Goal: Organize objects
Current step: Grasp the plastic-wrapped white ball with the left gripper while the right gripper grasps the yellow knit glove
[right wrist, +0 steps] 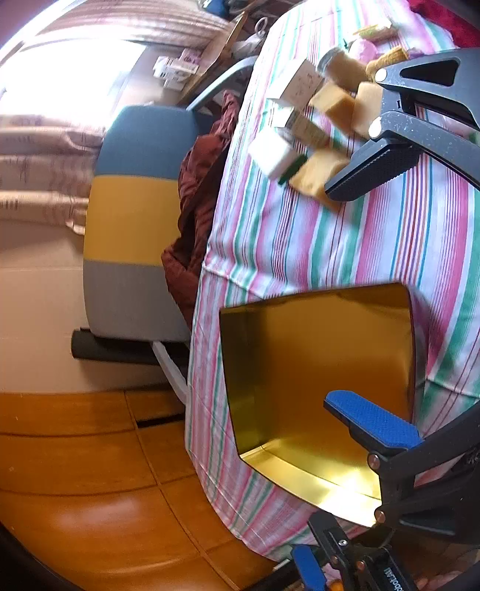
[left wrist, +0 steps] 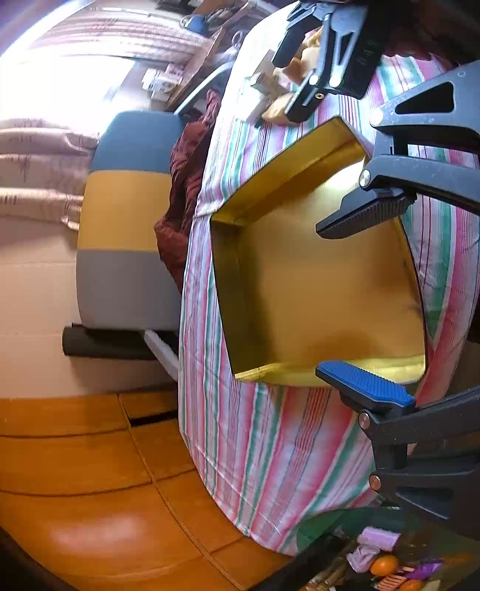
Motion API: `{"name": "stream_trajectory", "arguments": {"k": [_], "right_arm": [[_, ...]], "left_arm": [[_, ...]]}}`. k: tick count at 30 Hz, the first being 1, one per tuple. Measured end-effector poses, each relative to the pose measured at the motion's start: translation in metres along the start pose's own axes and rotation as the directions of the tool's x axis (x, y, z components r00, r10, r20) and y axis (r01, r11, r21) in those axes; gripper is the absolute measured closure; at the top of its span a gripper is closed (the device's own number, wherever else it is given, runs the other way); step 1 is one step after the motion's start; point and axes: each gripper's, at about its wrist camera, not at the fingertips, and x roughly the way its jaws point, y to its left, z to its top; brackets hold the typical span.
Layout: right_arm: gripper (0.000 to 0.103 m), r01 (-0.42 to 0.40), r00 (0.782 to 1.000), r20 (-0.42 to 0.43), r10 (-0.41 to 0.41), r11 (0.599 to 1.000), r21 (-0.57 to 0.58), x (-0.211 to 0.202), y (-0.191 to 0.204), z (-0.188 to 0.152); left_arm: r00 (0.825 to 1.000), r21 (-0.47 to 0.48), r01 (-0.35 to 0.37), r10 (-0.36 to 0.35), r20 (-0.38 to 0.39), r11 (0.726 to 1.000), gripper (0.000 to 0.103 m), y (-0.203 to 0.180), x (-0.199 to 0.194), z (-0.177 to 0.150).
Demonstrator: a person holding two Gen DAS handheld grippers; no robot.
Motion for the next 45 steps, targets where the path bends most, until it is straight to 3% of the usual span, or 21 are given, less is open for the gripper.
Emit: {"name": "stream_trajectory", "arguments": {"k": [9,12,17,20,24,27,30,33,36,38,41,45], "right_arm": [[0.000,0.122,0.993,-0.011,-0.121,0.984,0.131,-0.020,-0.082,-0.003],[0.000,0.183,0.983,-0.026,-0.182,0.963,0.197,-0.032,-0.124,-0.006],[0.000,0.278,0.960,-0.077,-0.268,0.902,0.331,-0.054,-0.202,-0.016],[0.000,0.311,0.950,-0.119,-0.287,0.863,0.398,-0.065,-0.241,-0.027],[0.000,0.317,0.948,-0.181,-0.262,0.832,0.455,-0.066,-0.281,-0.042],[0.000,0.302,0.951,-0.202,-0.232,0.827,0.473,-0.062,-0.297,-0.052],[0.000,0.273,0.960,-0.202,-0.195,0.814,0.513,-0.056,-0.311,-0.064],[0.000,0.249,0.966,-0.203,-0.159,0.784,0.568,-0.052,-0.322,-0.074],[0.000,0.214,0.973,-0.199,-0.115,0.768,0.603,-0.049,-0.328,-0.078],[0.000,0.193,0.977,-0.190,-0.094,0.766,0.614,-0.049,-0.328,-0.077],[0.000,0.155,0.981,-0.190,-0.045,0.768,0.621,-0.046,-0.326,-0.077],[0.000,0.126,0.982,-0.187,-0.011,0.777,0.616,-0.042,-0.321,-0.075]], "left_arm": [[0.995,0.048,0.105,-0.104,-0.007,0.993,0.024,-0.023,0.007,0.008],[0.988,0.077,0.152,-0.150,-0.033,0.985,0.022,-0.034,0.011,0.010],[0.964,0.157,0.264,-0.252,-0.090,0.952,0.022,-0.068,0.016,0.015],[0.939,0.217,0.340,-0.319,-0.128,0.915,0.022,-0.095,0.017,0.018],[0.883,0.297,0.467,-0.418,-0.215,0.833,0.023,-0.142,0.021,0.018],[0.810,0.366,0.586,-0.507,-0.295,0.722,0.023,-0.187,0.022,0.013],[0.742,0.392,0.670,-0.554,-0.379,0.630,0.024,-0.220,0.024,0.002],[0.694,0.398,0.719,-0.554,-0.460,0.570,0.026,-0.254,0.035,-0.013],[0.668,0.387,0.740,-0.542,-0.510,0.549,0.028,-0.277,0.046,-0.022],[0.664,0.382,0.743,-0.535,-0.522,0.549,0.030,-0.289,0.053,-0.027],[0.663,0.376,0.740,-0.513,-0.545,0.558,0.036,-0.307,0.067,-0.034],[0.682,0.393,0.720,-0.480,-0.551,0.572,0.046,-0.326,0.076,-0.041]]}}
